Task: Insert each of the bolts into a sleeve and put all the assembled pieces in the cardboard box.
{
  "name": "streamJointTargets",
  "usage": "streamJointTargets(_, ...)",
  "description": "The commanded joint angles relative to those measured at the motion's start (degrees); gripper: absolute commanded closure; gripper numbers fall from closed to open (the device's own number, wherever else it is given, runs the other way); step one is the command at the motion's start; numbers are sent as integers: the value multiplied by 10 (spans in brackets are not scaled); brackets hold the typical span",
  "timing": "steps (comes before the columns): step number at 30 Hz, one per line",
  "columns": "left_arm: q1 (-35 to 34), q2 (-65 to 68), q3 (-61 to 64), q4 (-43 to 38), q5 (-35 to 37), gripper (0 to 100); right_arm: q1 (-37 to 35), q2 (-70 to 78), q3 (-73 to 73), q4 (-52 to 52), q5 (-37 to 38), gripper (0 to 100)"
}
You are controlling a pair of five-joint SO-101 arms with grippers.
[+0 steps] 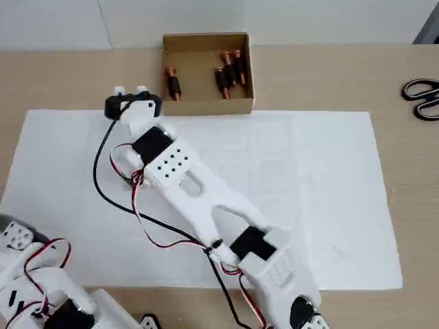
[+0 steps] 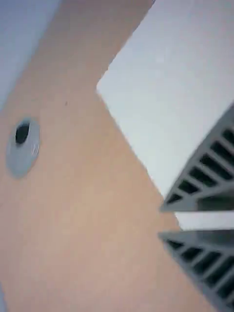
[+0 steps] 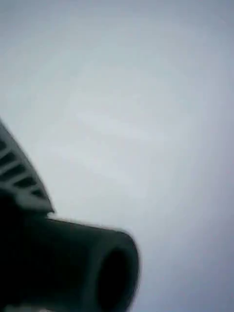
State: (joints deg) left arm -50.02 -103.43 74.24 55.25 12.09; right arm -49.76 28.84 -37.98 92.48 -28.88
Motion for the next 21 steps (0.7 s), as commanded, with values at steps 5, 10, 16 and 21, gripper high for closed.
streamJointTargets(5,109,-7,-35,70,1,983,145,-86,-1,43,25,993)
streamJointTargets(10,142,-7,-34,70,2,983,217,-58,26,43,33,993)
streamJointTargets(16,171,-6,-34,72,1,983,225,11,69,43,93,991)
streamJointTargets(21,171,-6,-34,71,1,983,225,51,67,42,177,990)
